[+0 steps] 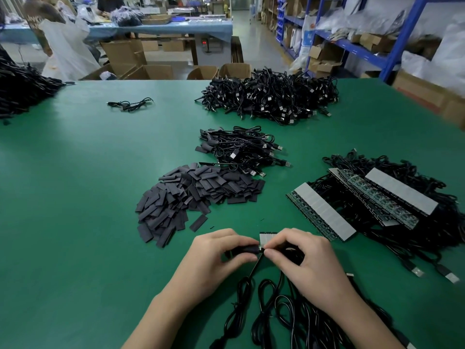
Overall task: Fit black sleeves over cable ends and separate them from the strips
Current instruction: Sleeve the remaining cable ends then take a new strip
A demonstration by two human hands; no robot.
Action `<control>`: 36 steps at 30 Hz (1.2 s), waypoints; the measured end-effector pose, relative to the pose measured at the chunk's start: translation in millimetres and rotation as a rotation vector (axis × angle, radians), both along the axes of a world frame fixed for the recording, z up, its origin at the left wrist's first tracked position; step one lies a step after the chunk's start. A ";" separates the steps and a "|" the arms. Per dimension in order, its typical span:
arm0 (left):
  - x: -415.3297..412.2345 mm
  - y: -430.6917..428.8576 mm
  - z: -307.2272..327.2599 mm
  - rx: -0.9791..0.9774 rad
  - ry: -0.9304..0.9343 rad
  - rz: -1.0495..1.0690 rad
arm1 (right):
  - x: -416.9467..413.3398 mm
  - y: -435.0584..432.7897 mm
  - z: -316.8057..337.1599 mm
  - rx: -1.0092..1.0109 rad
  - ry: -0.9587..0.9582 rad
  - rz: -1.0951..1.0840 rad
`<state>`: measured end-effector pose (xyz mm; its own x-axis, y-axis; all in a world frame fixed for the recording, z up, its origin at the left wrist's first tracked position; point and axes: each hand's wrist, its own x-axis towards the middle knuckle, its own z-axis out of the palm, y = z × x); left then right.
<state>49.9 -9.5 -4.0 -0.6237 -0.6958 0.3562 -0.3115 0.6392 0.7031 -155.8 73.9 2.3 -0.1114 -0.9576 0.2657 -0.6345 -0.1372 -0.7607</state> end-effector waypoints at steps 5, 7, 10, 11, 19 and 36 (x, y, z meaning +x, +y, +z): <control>-2.1 0.8 -4.8 -0.110 0.014 0.016 | 2.7 1.1 4.7 0.029 -0.140 0.002; -4.1 1.8 -6.5 -0.133 0.043 0.022 | 3.6 1.3 6.4 0.036 -0.170 -0.021; -5.2 2.6 -7.5 -0.144 0.089 0.016 | 4.0 1.1 8.6 0.071 -0.187 -0.023; -5.1 2.4 -8.3 -0.147 0.095 0.013 | 4.2 1.4 9.4 0.091 -0.190 -0.013; -7.7 1.9 -12.0 -0.213 0.093 -0.015 | 2.4 1.2 11.4 0.157 -0.149 0.007; -5.7 2.3 -4.9 -0.195 0.252 0.259 | 5.4 0.6 16.4 0.145 -0.235 -0.062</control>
